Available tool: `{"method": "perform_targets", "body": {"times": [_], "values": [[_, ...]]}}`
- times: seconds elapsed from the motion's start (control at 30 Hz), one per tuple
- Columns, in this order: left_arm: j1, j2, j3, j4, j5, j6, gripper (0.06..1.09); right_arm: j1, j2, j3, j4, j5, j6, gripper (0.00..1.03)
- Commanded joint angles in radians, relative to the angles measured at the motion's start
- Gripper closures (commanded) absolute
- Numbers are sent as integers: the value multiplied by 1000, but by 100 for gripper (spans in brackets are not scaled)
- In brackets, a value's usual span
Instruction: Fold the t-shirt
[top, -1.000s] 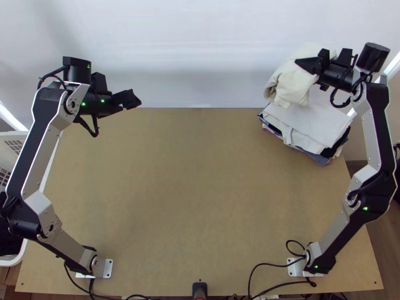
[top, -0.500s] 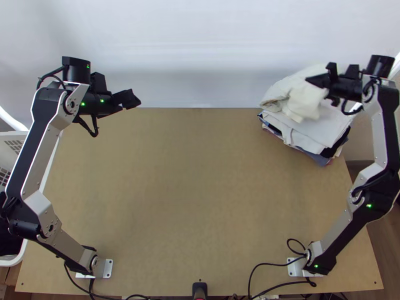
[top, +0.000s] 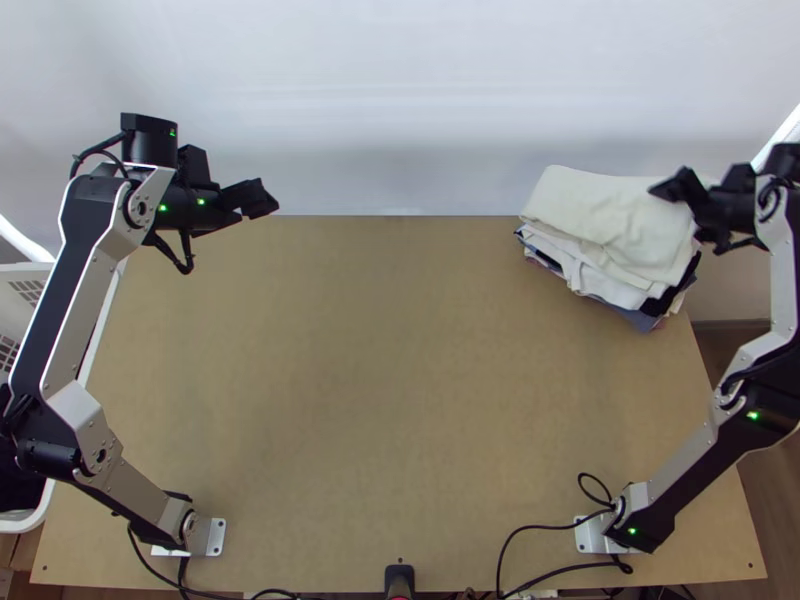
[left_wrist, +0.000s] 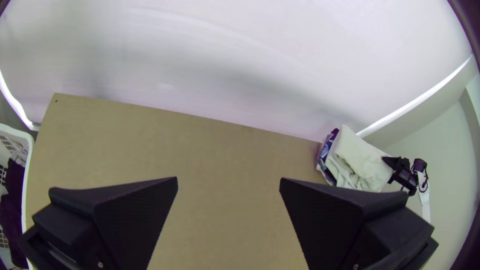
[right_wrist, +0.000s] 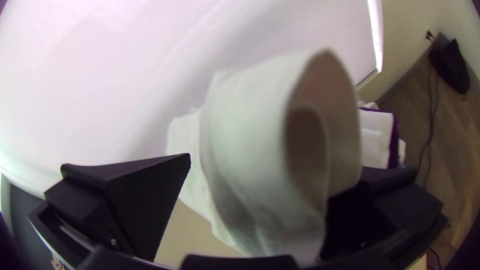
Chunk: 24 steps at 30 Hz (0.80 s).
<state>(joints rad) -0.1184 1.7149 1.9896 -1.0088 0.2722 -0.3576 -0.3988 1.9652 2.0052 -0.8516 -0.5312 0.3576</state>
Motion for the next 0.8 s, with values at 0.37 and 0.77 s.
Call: {"method": "perform_targets", "body": {"times": [0.37,0.77], "values": [[66,-64,-41,-20,25,37,10,11,-335,-290,407,580,-141,3],[138,-84,20,3,25,29,10,233,-262,-559,760,625,-238,4]]}}
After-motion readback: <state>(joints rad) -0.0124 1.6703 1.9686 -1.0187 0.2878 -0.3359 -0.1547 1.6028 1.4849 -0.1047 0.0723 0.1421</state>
